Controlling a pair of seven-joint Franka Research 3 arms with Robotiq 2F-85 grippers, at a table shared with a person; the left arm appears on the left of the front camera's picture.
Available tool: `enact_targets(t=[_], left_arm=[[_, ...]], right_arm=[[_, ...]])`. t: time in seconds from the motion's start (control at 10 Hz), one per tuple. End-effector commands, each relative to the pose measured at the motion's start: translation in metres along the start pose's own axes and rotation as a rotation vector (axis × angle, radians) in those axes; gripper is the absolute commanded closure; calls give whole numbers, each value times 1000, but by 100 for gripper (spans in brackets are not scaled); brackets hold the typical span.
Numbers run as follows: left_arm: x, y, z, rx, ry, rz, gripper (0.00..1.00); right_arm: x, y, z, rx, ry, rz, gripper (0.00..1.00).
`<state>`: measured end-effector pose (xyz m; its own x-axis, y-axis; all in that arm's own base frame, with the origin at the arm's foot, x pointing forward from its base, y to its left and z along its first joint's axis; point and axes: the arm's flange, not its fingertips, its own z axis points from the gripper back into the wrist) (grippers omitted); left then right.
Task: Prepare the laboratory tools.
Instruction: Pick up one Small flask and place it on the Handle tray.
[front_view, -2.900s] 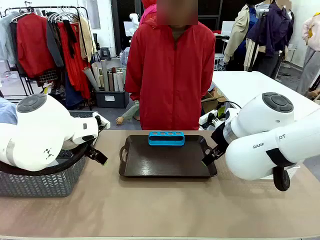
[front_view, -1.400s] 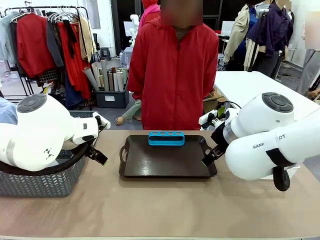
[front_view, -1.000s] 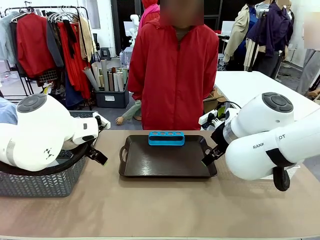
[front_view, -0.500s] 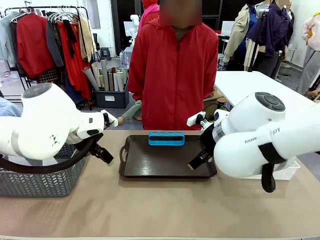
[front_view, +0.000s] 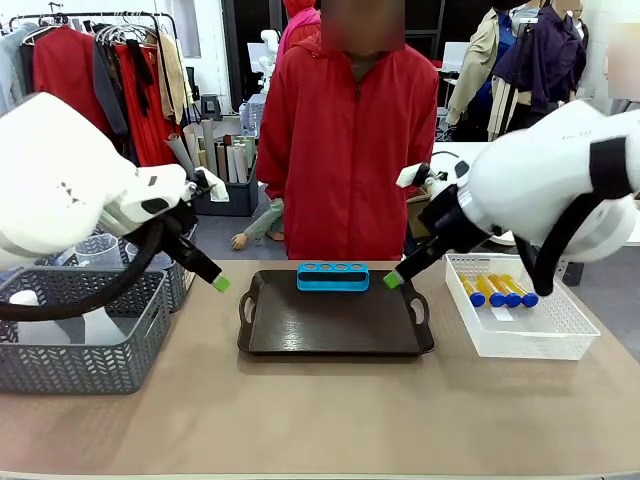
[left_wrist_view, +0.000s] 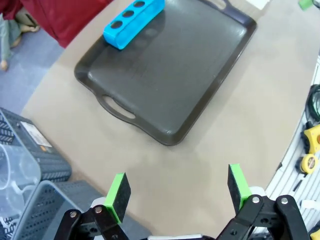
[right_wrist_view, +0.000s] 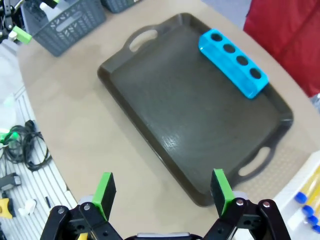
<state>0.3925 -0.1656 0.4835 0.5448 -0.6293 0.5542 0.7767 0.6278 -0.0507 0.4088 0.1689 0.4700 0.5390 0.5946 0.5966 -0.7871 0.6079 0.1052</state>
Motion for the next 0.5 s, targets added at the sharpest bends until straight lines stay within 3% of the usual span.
enact_targets(t=[0.0, 0.4], left_arm=[[5, 16, 15, -53, 15, -24, 0], [8, 16, 25, -22, 18, -7, 0]], right_arm=[[6, -25, 5, 32, -2, 43, 0], [5, -34, 19, -1, 22, 28, 0]])
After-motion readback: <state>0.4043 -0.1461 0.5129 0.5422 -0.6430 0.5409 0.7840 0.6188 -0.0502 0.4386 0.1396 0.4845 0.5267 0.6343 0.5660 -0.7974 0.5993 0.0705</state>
